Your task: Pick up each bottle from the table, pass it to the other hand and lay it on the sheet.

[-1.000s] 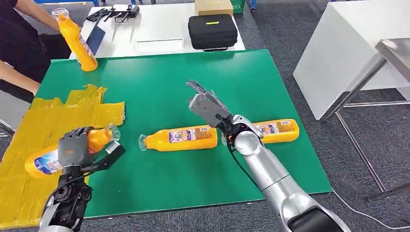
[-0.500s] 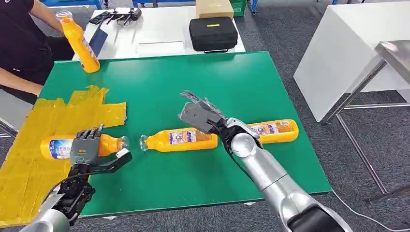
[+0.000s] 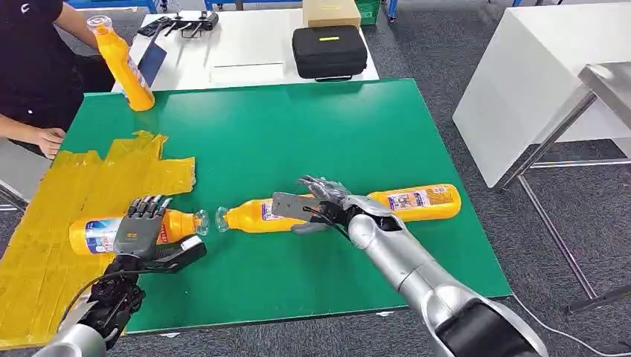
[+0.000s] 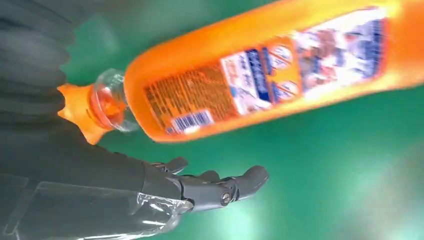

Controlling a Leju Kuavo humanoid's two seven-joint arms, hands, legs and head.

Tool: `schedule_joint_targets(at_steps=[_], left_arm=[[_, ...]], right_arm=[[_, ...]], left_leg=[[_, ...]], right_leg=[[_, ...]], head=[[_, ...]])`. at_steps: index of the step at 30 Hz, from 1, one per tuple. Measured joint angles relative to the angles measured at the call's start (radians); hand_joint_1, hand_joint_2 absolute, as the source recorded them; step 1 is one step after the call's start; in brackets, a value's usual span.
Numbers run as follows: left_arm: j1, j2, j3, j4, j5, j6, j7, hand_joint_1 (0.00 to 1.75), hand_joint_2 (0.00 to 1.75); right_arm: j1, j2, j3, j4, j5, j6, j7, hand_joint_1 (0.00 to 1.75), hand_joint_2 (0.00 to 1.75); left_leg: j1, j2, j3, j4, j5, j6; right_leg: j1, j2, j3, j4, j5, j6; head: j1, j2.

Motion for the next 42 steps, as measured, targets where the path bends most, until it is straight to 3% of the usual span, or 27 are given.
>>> schedule_joint_targets(at_steps=[4,10,16,23,24,25,39,42], left_arm=[[0.037,-0.018,0.059,-0.093,0.093,0.0,-0.115,0.0,0.0],[0.051,-0.11,0.267,-0.249,0.317,0.0,-0.375,0.0,0.0],[0.059,-0.165,0.282,-0.378,0.618,-0.002,-0.397,0.0,0.0],[0.071,-0.185,0.199,-0.505,0.815,-0.003,-0.398,0.0,0.0],[0.072,-0.187,0.191,-0.515,0.821,-0.003,-0.398,0.0,0.0],[0.073,-0.188,0.185,-0.523,0.821,-0.003,-0.398,0.0,0.0],[0.087,-0.191,0.112,-0.613,0.904,-0.003,-0.399,0.0,0.0],[0.08,-0.191,0.095,-0.603,1.022,-0.019,-0.397,0.0,0.0]], right_arm=[[-0.009,0.017,0.007,0.067,0.028,-0.03,-0.002,0.0,1.75],[-0.033,0.043,0.012,0.173,0.063,-0.064,-0.019,0.0,1.75],[-0.058,0.067,0.014,0.262,0.102,-0.078,-0.031,0.03,1.75],[-0.089,0.097,0.051,0.358,0.169,-0.078,-0.031,0.03,1.75],[-0.093,0.099,0.055,0.366,0.169,-0.078,-0.032,1.4,1.75],[-0.095,0.101,0.059,0.373,0.17,-0.078,-0.031,1.75,1.75],[-0.107,0.114,0.111,0.419,0.241,-0.096,-0.031,1.75,1.75],[-0.105,0.119,0.125,0.429,0.269,-0.119,-0.019,1.75,1.75]], left_leg=[[0.0,0.001,-0.002,0.0,0.0,0.0],[0.0,0.001,-0.004,0.0,0.0,0.0],[0.0,0.0,-0.005,0.0,0.0,0.0],[0.0,0.001,-0.004,0.0,0.0,0.0],[0.0,0.001,-0.004,0.0,0.0,0.0],[0.0,0.001,-0.004,0.0,0.0,0.0],[0.0,0.004,0.001,0.0,0.0,0.0],[0.0,0.004,0.002,0.0,0.0,0.0]], right_leg=[[0.0,0.0,-0.003,0.0,0.0,0.0],[0.0,0.0,-0.005,0.0,0.0,0.0],[0.0,0.0,-0.005,0.0,0.0,0.0],[0.001,0.0,-0.005,0.0,0.0,0.0],[0.001,0.0,-0.005,0.0,0.0,0.0],[0.001,0.001,-0.005,0.0,0.0,0.0],[0.001,0.002,0.0,0.0,0.0,0.0],[0.001,0.003,0.0,-0.001,0.0,0.0]], head=[[0.0,0.0],[0.0,0.0],[0.0,0.0],[0.0,0.0],[0.0,0.0],[0.0,0.0],[0.0,0.0],[-0.001,0.0]])
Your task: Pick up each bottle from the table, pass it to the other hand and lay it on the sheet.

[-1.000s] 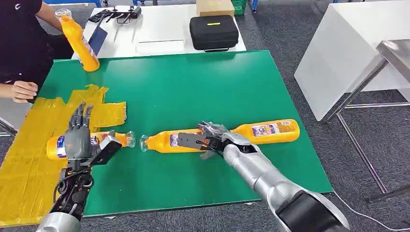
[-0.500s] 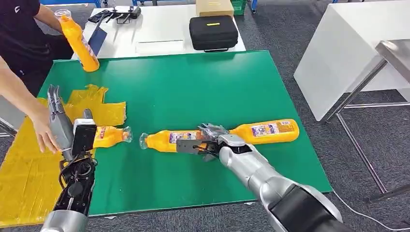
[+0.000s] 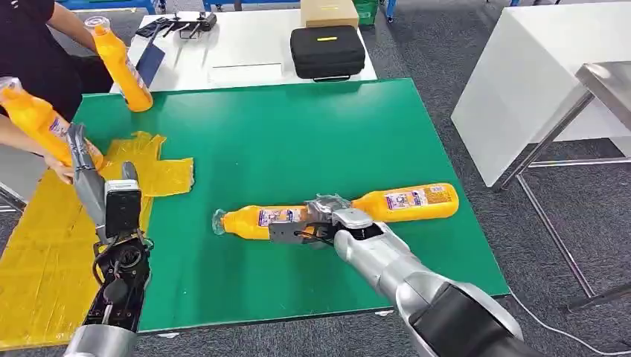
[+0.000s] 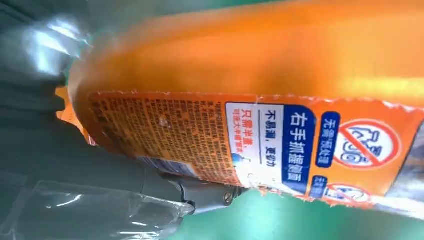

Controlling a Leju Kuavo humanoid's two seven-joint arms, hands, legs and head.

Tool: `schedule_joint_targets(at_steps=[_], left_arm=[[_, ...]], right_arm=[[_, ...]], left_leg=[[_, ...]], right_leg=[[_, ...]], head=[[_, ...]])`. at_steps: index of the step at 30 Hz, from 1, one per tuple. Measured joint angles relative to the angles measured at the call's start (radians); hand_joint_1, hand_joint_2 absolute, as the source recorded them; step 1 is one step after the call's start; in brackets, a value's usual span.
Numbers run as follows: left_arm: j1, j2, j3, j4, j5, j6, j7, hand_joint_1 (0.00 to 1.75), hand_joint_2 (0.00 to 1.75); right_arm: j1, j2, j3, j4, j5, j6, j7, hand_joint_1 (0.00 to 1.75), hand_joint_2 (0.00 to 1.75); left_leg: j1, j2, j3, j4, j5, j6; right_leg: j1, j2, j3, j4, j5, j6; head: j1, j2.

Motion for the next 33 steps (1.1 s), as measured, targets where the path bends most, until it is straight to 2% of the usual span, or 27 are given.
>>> schedule_joint_targets(at_steps=[1,2,5,8,12,22,33], left_arm=[[-0.008,0.0,-0.011,0.018,0.072,-0.029,0.006,0.0,0.0],[-0.017,0.0,-0.017,0.04,0.145,-0.077,0.022,0.0,1.75],[-0.026,0.005,-0.026,0.086,0.382,-0.323,0.128,0.0,1.75],[-0.027,0.019,-0.024,0.114,0.625,-0.56,0.262,0.0,1.75],[-0.008,0.043,-0.019,0.144,0.85,-0.766,0.359,0.0,1.75],[0.017,0.057,-0.032,0.164,0.976,-0.831,0.424,0.0,1.75],[0.025,0.025,-0.127,0.126,1.004,-0.862,0.469,0.0,1.75]], right_arm=[[0.001,0.001,0.003,0.003,0.004,-0.015,0.006,1.75,1.75],[0.003,0.003,0.003,0.005,0.002,-0.032,0.009,1.75,1.75],[0.009,0.006,-0.009,0.008,-0.055,-0.114,-0.001,1.75,1.75],[0.021,0.003,-0.067,-0.002,-0.145,-0.236,-0.056,1.75,1.75],[0.017,-0.009,-0.179,-0.098,-0.242,-0.311,-0.132,1.75,1.75],[0.044,-0.029,-0.298,-0.281,-0.291,-0.34,-0.168,1.75,1.75],[0.083,-0.01,-0.32,-0.386,-0.259,-0.294,-0.116,1.75,1.75]], left_leg=[[0.0,0.0,0.0,0.0,0.0,0.0],[0.0,0.0,0.001,0.0,0.0,0.0],[0.0,0.001,0.001,0.0,0.0,0.0],[0.0,0.001,-0.002,0.0,0.001,0.0],[0.0,0.001,-0.004,0.0,0.002,0.0],[0.0,0.0,-0.009,0.0,0.001,0.0],[0.0,0.0,-0.01,0.0,0.001,0.0]], right_leg=[[0.0,0.0,0.001,0.0,0.0,0.0],[0.0,0.0,0.001,0.0,0.0,0.0],[0.0,0.0,0.001,0.0,0.002,-0.003],[-0.001,0.0,-0.001,0.001,0.003,-0.002],[-0.001,0.002,-0.004,0.001,0.004,-0.001],[-0.001,0.001,-0.008,0.001,0.003,-0.002],[-0.001,0.001,-0.009,0.0,0.003,-0.001]], head=[[0.001,0.0],[0.001,0.0],[0.001,0.0],[0.001,0.0],[0.001,0.0],[0.001,0.0],[0.001,0.0]])
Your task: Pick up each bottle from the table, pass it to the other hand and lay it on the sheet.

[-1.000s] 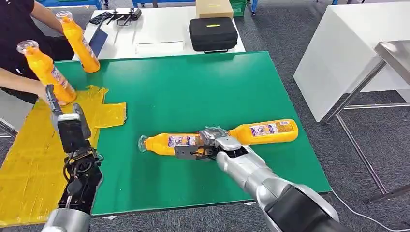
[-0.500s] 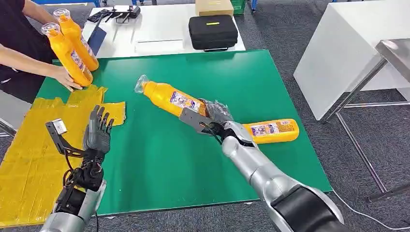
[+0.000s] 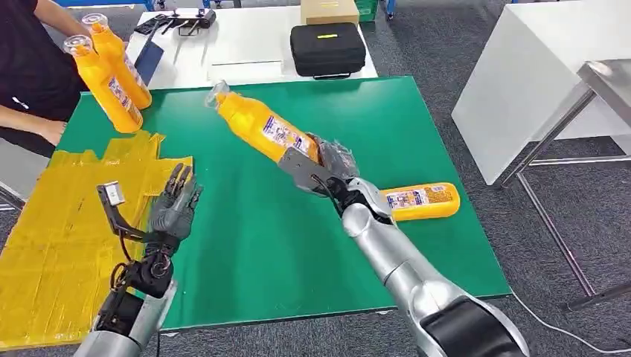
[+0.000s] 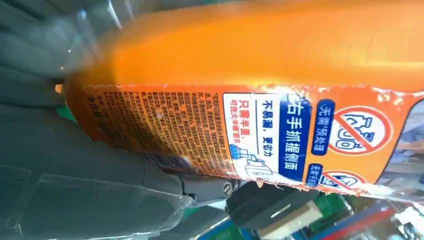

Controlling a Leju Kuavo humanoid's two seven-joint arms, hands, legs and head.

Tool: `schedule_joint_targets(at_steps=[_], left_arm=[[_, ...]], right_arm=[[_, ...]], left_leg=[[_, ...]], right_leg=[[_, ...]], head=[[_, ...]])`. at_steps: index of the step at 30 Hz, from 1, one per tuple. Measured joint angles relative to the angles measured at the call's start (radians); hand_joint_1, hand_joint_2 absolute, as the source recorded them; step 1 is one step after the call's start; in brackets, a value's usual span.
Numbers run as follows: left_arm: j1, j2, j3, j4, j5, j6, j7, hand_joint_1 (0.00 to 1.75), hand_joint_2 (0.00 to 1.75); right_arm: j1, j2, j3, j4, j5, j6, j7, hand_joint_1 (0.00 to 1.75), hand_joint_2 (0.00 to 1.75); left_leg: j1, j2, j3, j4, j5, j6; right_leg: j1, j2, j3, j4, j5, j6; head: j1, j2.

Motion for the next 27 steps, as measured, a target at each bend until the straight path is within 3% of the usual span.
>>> schedule_joint_targets(at_steps=[10,27], left_arm=[[0.002,-0.052,-0.124,-0.093,0.064,0.015,0.016,0.0,1.75],[0.046,-0.051,-0.132,-0.18,0.106,0.055,0.012,0.0,1.75]], right_arm=[[-0.013,0.109,0.04,0.112,0.053,0.071,0.011,1.75,1.75],[-0.026,0.181,0.114,0.185,0.084,0.1,0.009,1.75,1.75]], left_leg=[[0.0,0.0,-0.001,0.0,0.0,0.0],[0.0,0.0,-0.001,0.0,0.0,0.0]], right_leg=[[0.0,0.0,-0.001,0.0,0.0,0.0],[0.0,0.0,-0.002,0.0,0.0,0.0]], head=[[0.0,0.0],[0.0,0.0]])
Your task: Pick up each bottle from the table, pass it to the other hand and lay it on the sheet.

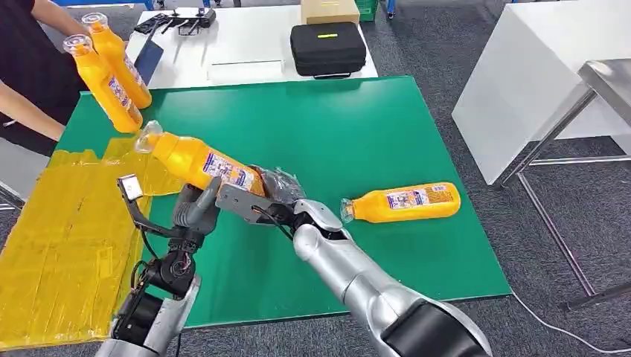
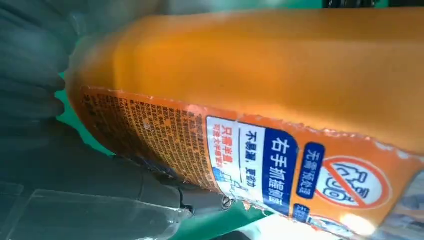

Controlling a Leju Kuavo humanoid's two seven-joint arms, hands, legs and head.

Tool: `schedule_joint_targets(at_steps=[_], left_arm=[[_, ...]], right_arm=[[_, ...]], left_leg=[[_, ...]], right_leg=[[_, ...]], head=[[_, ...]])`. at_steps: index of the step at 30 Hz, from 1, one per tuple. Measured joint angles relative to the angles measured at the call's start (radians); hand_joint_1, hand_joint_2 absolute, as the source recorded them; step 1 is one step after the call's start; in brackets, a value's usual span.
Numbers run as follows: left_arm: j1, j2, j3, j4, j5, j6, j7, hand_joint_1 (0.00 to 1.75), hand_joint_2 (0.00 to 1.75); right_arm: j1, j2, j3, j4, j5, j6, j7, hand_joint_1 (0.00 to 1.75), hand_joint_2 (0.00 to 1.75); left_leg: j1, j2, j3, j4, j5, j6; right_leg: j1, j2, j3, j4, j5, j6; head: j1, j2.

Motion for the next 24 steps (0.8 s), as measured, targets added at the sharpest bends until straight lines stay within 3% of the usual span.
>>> schedule_joint_targets(at_steps=[13,14,17,18,19,20,21,24], left_arm=[[0.009,0.014,0.048,0.006,-0.067,0.075,-0.061,0.0,1.75],[0.011,0.014,0.053,0.006,-0.076,0.079,-0.064,1.75,1.75],[0.019,0.014,0.066,0.006,-0.091,0.084,-0.069,1.75,1.75],[0.021,0.014,0.071,0.006,-0.096,0.082,-0.071,1.75,1.75],[0.022,0.014,0.075,0.006,-0.098,0.076,-0.073,1.75,1.75],[0.023,0.014,0.077,0.006,-0.1,0.072,-0.076,1.75,1.75],[0.024,0.014,0.079,0.006,-0.104,0.068,-0.077,1.75,1.75],[0.018,0.014,0.085,0.006,-0.127,0.067,-0.089,1.75,1.75]], right_arm=[[0.02,0.017,0.164,-0.009,-0.027,0.009,0.035,1.75,1.75],[0.02,0.017,0.177,-0.01,-0.038,0.012,0.04,1.75,1.75],[0.02,0.017,0.206,-0.01,-0.058,0.014,0.047,1.75,1.75],[0.02,0.017,0.213,-0.01,-0.063,0.014,0.048,1.64,1.75],[0.019,0.017,0.218,-0.01,-0.069,0.014,0.048,0.07,1.75],[0.019,0.017,0.222,-0.01,-0.072,0.013,0.048,0.0,1.75],[0.019,0.016,0.224,-0.01,-0.075,0.013,0.048,0.0,0.0],[0.025,0.015,0.236,-0.008,-0.076,0.01,0.043,0.0,0.0]], left_leg=[[0.0,0.0,0.0,0.0,0.0,0.0],[0.0,0.0,0.0,0.0,0.0,0.0],[0.0,0.0,0.0,0.0,0.0,0.0],[0.0,0.0,0.0,0.0,0.0,0.0],[0.0,0.0,0.0,0.0,0.0,0.0],[0.0,0.0,0.0,0.0,0.0,0.0],[0.0,0.0,0.0,0.0,0.0,0.0],[0.0,0.0,0.0,0.0,0.0,0.0]], right_leg=[[0.0,0.0,-0.001,0.0,0.0,0.0],[0.0,0.0,-0.001,0.0,0.0,0.0],[0.001,0.0,-0.001,0.0,0.0,0.0],[0.0,0.0,-0.001,0.0,0.0,0.0],[0.0,0.0,-0.001,0.0,0.0,0.0],[0.0,0.0,-0.001,0.0,0.0,0.0],[0.0,0.0,-0.001,0.0,0.0,0.0],[0.001,0.0,-0.001,0.0,0.0,0.0]], head=[[0.0,0.0],[0.0,0.0],[0.0,0.0],[0.0,0.0],[0.0,0.0],[0.0,0.0],[0.0,0.0],[0.0,0.0]])
